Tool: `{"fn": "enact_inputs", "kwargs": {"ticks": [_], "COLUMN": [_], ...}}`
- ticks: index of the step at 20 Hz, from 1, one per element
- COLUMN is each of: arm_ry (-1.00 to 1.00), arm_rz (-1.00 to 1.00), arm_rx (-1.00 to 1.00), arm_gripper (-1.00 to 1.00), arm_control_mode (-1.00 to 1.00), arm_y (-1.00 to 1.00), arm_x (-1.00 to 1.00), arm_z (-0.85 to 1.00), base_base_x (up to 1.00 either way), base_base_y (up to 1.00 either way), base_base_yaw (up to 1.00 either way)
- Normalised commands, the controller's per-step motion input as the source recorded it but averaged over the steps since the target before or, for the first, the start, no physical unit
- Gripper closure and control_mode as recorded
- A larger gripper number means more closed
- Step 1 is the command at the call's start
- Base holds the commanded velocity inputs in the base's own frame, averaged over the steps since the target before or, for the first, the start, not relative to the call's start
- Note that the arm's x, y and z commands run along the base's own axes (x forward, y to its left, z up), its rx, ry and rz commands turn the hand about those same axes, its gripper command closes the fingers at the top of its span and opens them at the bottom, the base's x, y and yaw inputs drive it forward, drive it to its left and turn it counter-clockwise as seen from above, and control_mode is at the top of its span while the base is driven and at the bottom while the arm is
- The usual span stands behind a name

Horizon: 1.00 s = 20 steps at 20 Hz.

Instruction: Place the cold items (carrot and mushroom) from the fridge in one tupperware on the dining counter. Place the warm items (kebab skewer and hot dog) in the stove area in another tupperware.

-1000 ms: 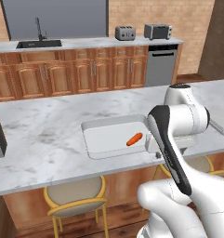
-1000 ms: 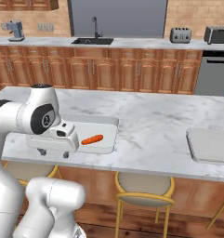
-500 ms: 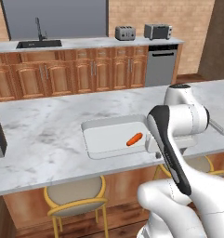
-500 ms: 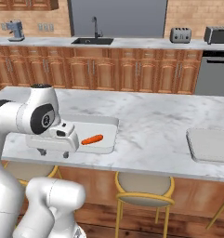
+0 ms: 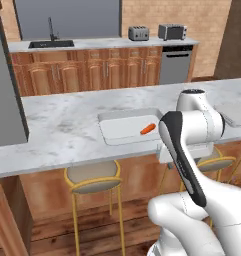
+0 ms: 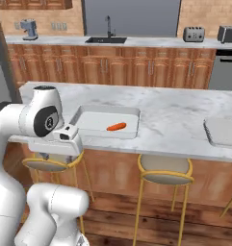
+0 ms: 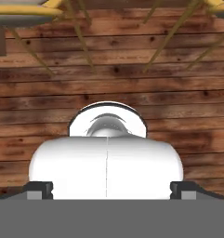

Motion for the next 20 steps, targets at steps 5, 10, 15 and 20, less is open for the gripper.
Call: {"fn": "enact_inputs", "kwargs": {"ticks": [5, 10, 15, 20], "arm_ry": [0.0, 0.0, 0.0, 0.0], "arm_rz": [0.0, 0.0, 0.0, 0.0], "arm_rx": [0.0, 0.0, 0.0, 0.0], "arm_gripper": [-1.0, -1.0, -1.0, -1.0], "arm_control_mode": [1.0, 1.0, 1.0, 1.0], "arm_y": [0.0, 0.0, 0.0, 0.0], "arm_x": [0.0, 0.0, 0.0, 0.0], "arm_z": [0.0, 0.0, 0.0, 0.0], "base_base_x": [-0.85, -0.5, -0.08, 0.01], "base_base_y": [0.9, 1.0, 1.0, 1.0], "base_base_yaw": [0.25, 0.29, 0.18, 0.02]}}
